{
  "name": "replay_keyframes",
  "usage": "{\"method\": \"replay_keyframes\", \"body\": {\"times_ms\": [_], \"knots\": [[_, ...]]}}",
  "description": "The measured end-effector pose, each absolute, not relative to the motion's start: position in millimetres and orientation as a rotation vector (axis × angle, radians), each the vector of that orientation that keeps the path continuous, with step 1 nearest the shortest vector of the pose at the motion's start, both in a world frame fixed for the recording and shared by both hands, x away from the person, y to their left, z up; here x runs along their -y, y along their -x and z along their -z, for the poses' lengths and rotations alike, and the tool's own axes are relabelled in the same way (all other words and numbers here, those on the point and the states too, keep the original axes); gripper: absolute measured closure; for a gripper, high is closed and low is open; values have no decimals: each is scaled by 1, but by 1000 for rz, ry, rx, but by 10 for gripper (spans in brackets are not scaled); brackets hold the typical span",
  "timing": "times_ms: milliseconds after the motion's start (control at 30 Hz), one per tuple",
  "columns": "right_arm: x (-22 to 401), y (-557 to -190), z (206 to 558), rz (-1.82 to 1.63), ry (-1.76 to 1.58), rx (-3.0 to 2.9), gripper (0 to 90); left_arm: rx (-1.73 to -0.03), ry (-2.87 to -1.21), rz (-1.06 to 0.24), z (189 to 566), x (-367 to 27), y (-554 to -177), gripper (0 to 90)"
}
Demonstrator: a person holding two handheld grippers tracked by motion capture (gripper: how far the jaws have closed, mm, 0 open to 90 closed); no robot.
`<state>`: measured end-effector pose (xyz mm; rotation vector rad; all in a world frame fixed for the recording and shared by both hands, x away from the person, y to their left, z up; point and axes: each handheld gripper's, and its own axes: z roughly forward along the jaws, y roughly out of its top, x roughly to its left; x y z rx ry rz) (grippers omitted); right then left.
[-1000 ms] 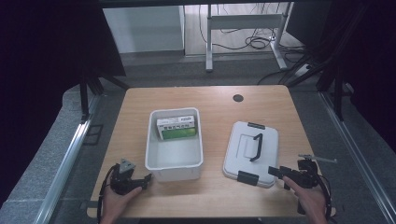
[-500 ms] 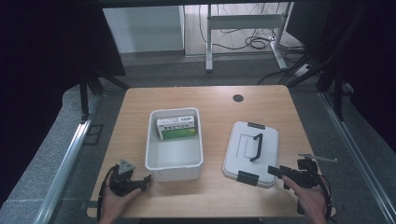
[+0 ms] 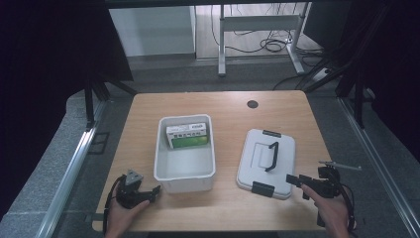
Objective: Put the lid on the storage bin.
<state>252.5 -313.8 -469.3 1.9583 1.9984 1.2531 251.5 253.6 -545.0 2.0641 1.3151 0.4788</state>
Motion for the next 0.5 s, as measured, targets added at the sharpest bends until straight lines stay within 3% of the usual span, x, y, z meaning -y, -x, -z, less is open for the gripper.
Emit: {"method": "replay_keyframes", "body": {"times_ms": [500], "knots": [[310, -277, 450, -1228, -1950, -1995, 370, -1322, -2062, -484, 545, -253, -252, 126]]}}
